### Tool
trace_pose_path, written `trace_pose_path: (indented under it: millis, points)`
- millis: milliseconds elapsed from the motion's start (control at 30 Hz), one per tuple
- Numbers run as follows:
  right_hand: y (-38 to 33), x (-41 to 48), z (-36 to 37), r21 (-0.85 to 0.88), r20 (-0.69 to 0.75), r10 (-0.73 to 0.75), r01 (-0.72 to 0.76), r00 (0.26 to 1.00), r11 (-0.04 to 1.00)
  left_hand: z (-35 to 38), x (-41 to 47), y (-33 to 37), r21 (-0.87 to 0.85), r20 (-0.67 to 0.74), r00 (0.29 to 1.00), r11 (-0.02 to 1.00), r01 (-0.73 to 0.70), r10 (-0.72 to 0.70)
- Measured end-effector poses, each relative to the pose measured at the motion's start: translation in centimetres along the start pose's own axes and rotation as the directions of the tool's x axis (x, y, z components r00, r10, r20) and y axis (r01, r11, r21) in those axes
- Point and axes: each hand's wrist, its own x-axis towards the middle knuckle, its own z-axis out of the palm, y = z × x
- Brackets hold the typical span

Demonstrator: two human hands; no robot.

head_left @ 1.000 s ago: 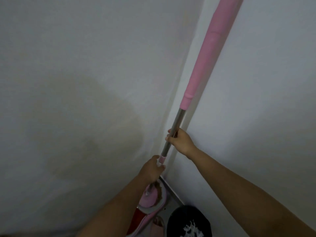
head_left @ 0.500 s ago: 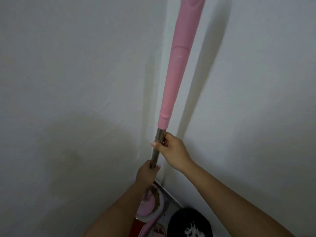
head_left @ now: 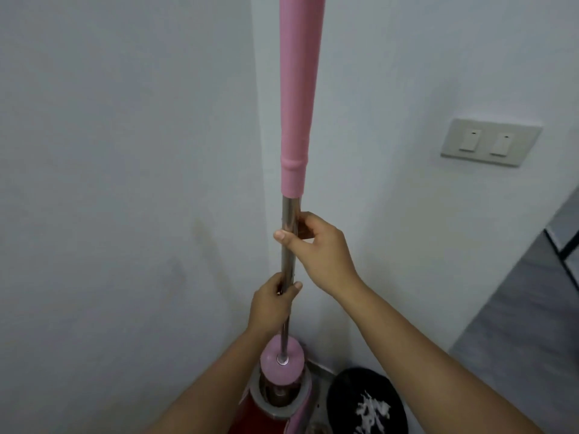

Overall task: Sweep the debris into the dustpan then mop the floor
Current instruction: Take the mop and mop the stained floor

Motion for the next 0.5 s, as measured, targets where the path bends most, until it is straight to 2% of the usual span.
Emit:
trace_pose_path:
  millis: [133, 233, 367, 500]
  points:
    - [-3.8, -4.5, -2.2, -0.009, -0.083, -0.04, 0.039, 0.996, 0.999, -0.9, -4.5, 2.6, 0.032, 0.052, 0.997, 0.997, -0.066, 0.065]
    - [-5.7, -7.6, -4.9, -0.028, -0.17, -0.049, 0.045, 0.984, 0.999, -0.7, -7.0, 4.5, 0.066, 0.148, 0.985, 0.993, -0.101, 0.09]
    - [-6.6, -11.7, -9.2, -0.052, -0.274, -0.009, -0.005, 0.962, 0.999, 1.3, -10.1, 7.1, 0.066, 0.374, 0.921, 0.988, -0.14, 0.106]
    - [-6.4, -16.1, -14.2, -0.111, -0.369, 0.038, -0.085, 0.929, 0.99, 5.9, -14.6, 8.7, 0.048, 0.504, 0.851, 0.979, -0.2, 0.149]
